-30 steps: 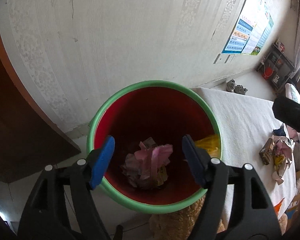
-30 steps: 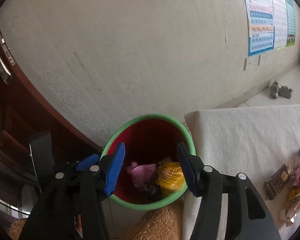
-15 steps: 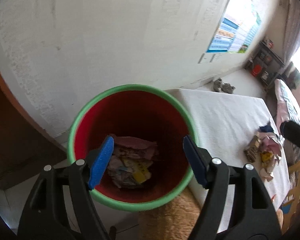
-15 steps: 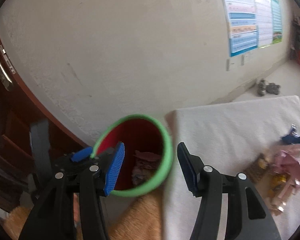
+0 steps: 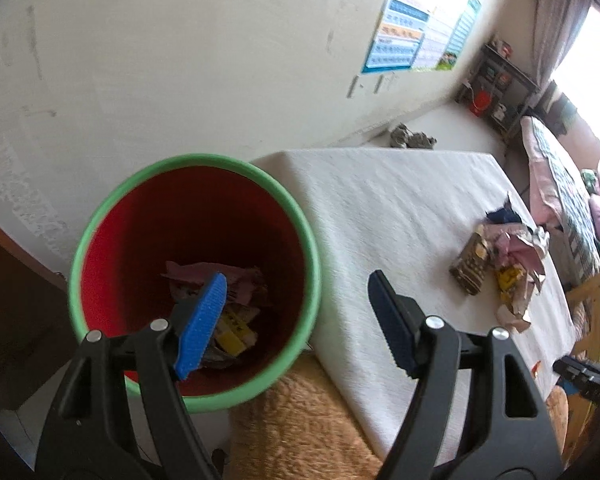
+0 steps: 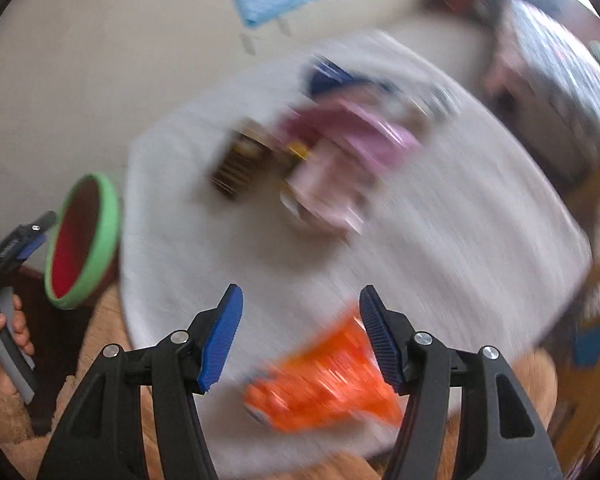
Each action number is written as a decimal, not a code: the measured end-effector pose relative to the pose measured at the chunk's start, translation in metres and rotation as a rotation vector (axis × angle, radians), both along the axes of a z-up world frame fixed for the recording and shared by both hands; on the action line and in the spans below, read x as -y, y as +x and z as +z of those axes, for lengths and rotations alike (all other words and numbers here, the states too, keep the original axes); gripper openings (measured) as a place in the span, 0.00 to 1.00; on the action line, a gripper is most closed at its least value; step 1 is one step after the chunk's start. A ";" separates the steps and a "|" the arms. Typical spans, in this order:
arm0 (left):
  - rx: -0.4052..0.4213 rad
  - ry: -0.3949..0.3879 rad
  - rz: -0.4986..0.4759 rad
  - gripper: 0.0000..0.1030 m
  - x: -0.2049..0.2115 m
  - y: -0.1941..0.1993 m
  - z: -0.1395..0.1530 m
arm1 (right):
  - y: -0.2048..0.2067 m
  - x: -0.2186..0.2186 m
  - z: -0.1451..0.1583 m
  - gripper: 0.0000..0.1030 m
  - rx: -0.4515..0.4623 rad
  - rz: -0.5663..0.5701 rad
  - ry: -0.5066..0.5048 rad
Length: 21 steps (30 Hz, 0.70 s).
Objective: Collect trash
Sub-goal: 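Grasp the orange chip bag on the towel with the right gripper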
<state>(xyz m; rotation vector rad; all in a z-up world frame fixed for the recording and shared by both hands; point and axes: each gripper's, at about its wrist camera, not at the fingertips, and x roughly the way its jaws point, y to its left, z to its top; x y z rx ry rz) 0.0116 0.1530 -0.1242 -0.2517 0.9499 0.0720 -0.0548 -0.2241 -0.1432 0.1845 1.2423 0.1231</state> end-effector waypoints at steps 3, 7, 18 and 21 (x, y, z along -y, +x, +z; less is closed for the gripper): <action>-0.005 0.012 -0.042 0.68 0.017 0.003 0.000 | -0.019 0.013 -0.027 0.60 -0.112 -0.048 0.104; -0.004 0.032 -0.092 0.68 0.038 0.005 0.003 | -0.023 0.008 -0.043 0.63 -0.173 -0.058 0.143; -0.006 0.075 -0.131 0.73 0.061 0.005 0.007 | -0.039 -0.001 -0.023 0.79 -0.222 -0.011 0.142; -0.020 0.062 -0.132 0.73 0.063 0.007 0.003 | -0.049 0.012 -0.034 0.79 -0.300 -0.079 0.244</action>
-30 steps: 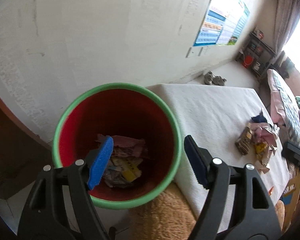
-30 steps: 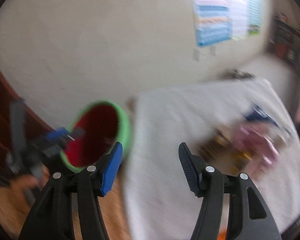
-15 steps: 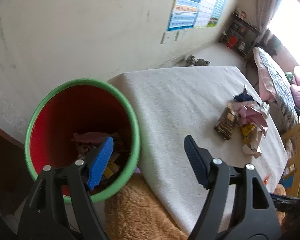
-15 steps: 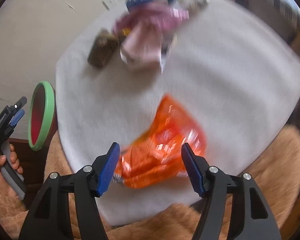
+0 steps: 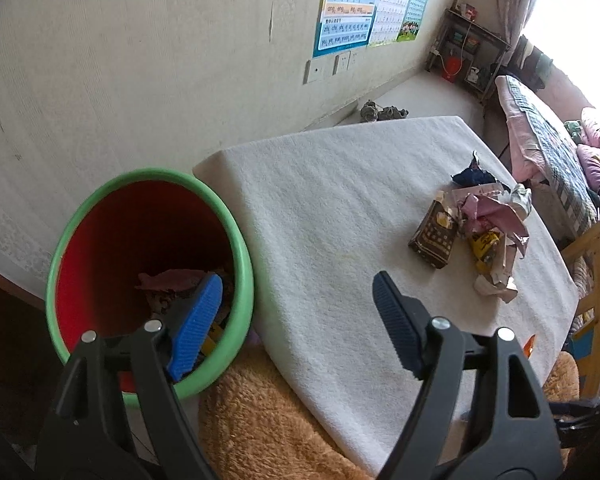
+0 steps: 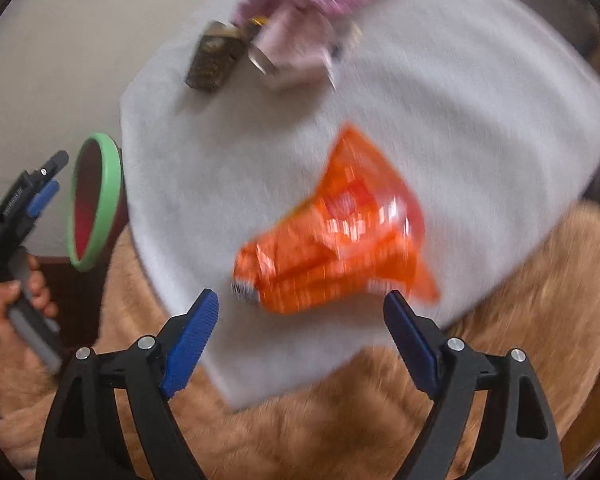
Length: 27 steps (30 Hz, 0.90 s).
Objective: Collect trash
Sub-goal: 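Grasp the orange chip bag on the towel with the right gripper, then grasp the brown cigarette box with the left gripper while the right gripper lifts the orange bag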
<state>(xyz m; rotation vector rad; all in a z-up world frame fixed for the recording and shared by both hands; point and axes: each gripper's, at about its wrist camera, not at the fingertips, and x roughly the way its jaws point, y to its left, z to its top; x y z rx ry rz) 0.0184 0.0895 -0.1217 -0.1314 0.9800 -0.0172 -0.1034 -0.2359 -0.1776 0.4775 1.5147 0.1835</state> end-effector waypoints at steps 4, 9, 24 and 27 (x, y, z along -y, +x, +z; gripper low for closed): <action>-0.017 -0.003 -0.051 0.73 0.016 0.001 -0.004 | 0.013 0.014 -0.017 0.79 -0.044 -0.122 0.107; 0.006 0.033 -0.105 0.75 0.030 -0.005 0.001 | 0.041 0.013 -0.011 0.79 0.007 -0.154 0.059; -0.059 0.034 -0.288 0.74 0.100 0.051 -0.030 | 0.043 -0.020 0.026 0.44 0.303 0.072 -0.182; -0.106 0.014 -0.324 0.74 0.123 0.085 -0.042 | 0.041 -0.011 0.030 0.44 0.320 0.046 -0.177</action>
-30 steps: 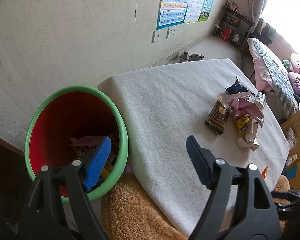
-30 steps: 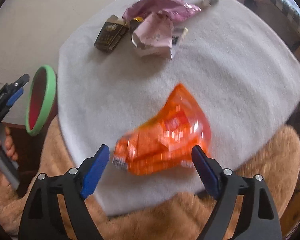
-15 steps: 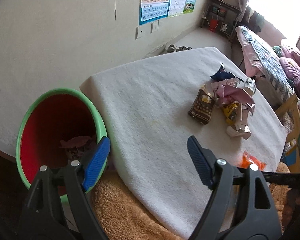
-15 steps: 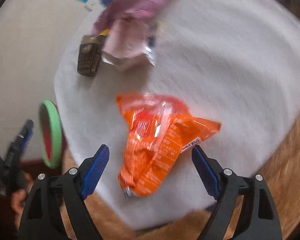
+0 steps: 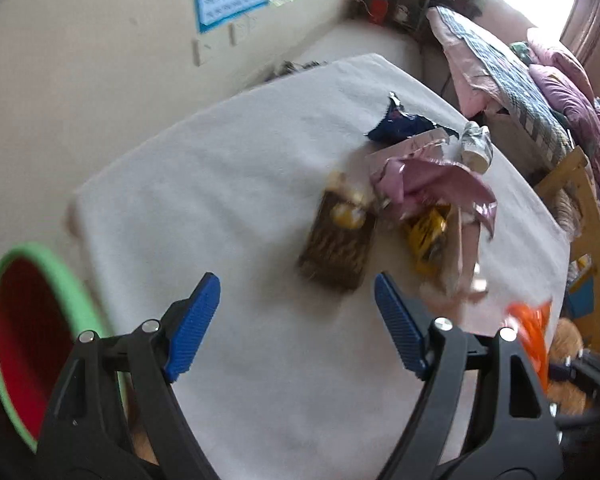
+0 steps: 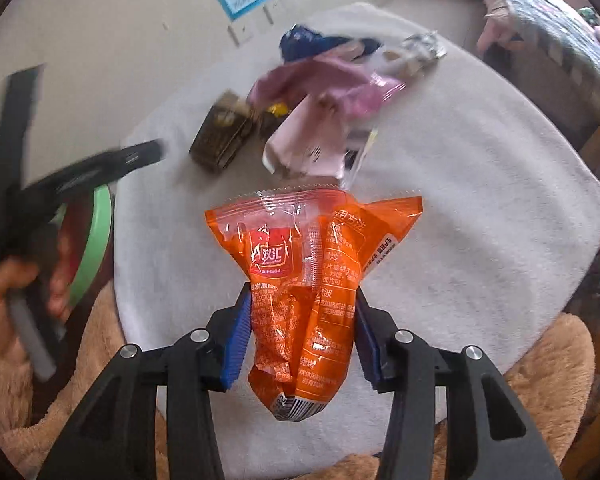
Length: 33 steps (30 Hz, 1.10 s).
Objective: Collect trash
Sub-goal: 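Grasp the brown cigarette box with the left gripper while the right gripper lifts the orange bag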
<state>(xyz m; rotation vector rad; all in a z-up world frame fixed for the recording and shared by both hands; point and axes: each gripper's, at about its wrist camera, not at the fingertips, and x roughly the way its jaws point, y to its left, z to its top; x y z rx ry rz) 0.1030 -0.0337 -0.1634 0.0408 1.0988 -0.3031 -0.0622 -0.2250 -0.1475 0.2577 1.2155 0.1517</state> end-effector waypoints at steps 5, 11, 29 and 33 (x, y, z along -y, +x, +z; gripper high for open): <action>-0.062 0.128 -0.051 0.74 0.035 0.036 -0.028 | 0.005 0.010 0.001 0.44 -0.009 -0.018 0.023; -0.146 0.114 -0.100 0.51 0.047 0.046 -0.044 | 0.001 0.013 -0.004 0.44 -0.012 -0.023 0.027; -0.099 0.046 0.004 0.53 -0.030 -0.062 -0.030 | 0.011 -0.010 -0.017 0.50 -0.023 0.046 -0.049; -0.061 0.026 0.016 0.63 -0.031 -0.065 -0.024 | 0.007 -0.011 -0.011 0.53 -0.002 0.050 -0.049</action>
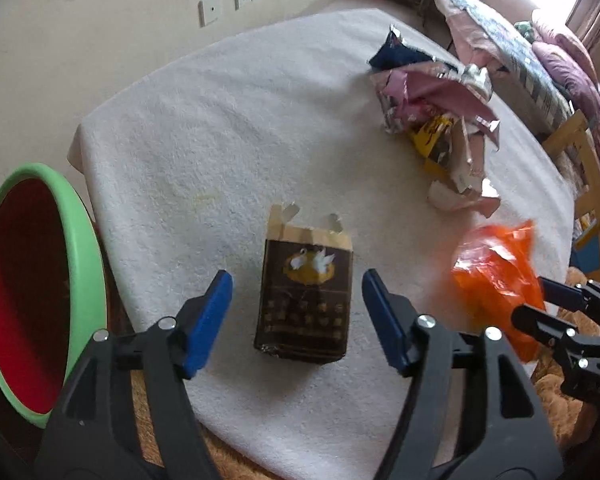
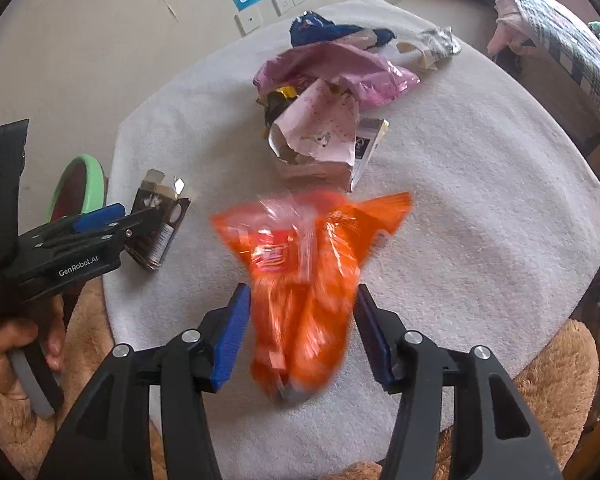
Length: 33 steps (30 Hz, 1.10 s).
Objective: Collect trash
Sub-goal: 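Grasp the brown cigarette box with the left gripper while the right gripper lifts the orange bag, then drop the cigarette box into the bucket with the left gripper while the right gripper drops the orange bag in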
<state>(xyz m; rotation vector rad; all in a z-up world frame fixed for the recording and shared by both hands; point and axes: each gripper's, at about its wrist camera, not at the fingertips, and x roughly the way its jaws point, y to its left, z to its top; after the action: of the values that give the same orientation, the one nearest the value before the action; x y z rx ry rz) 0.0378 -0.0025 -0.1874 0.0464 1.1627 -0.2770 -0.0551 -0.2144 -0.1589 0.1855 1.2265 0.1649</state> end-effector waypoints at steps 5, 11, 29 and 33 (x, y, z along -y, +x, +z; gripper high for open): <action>-0.015 0.009 0.008 0.63 0.005 0.001 -0.006 | -0.003 0.000 0.003 0.54 -0.002 0.005 -0.004; -0.051 -0.002 0.039 0.62 -0.008 -0.001 -0.014 | -0.004 -0.005 -0.005 0.59 -0.033 0.018 -0.015; 0.140 -0.066 0.050 0.48 -0.009 -0.014 0.058 | -0.007 -0.011 0.043 0.44 0.160 -0.001 -0.059; 0.182 -0.074 0.053 0.48 -0.011 -0.019 0.074 | -0.005 -0.016 0.064 0.44 0.231 0.013 -0.082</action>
<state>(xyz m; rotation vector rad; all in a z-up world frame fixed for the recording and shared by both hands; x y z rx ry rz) 0.0190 0.0082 -0.1135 -0.0242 0.9708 -0.2630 -0.0598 -0.1984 -0.0948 0.0842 1.0029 0.1424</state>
